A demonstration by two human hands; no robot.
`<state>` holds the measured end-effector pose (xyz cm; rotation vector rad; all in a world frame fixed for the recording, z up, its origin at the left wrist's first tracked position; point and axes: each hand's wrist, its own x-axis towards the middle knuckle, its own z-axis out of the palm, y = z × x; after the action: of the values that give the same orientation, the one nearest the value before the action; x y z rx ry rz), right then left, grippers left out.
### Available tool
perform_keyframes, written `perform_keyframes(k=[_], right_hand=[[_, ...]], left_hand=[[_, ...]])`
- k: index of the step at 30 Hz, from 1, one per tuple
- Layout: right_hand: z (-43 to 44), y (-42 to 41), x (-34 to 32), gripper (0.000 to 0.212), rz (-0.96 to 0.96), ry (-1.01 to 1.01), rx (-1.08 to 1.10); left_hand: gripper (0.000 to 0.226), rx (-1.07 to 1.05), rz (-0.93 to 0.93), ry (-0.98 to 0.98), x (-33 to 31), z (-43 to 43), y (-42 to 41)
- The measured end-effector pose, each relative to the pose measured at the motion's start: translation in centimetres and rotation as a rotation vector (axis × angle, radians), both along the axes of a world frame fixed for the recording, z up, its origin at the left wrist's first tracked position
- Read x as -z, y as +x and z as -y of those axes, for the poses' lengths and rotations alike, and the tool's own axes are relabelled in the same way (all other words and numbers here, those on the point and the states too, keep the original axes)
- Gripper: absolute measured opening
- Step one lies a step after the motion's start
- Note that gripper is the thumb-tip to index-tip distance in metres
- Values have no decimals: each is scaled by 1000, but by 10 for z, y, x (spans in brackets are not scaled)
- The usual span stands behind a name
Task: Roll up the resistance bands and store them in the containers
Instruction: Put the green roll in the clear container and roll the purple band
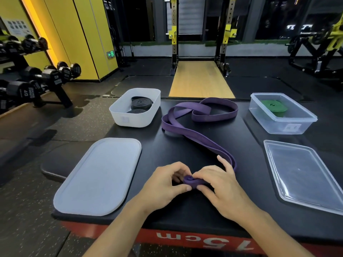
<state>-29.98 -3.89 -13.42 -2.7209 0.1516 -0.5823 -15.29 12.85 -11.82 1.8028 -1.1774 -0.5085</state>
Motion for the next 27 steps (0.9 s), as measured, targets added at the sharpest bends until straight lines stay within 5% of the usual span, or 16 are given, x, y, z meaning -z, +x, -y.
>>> perform_keyframes(k=[11,20,27], right_hand=[[-3,7,-1,54,18,163,73],[4,8,-2,28,9,97,34],[12,12,-6,29,-31,112,-78]], left_hand=[[30,-8,-17,21,0,0,3],[22,33,-3,-19,0,0,-1],[24,106,-5,-9,-5,1,6]])
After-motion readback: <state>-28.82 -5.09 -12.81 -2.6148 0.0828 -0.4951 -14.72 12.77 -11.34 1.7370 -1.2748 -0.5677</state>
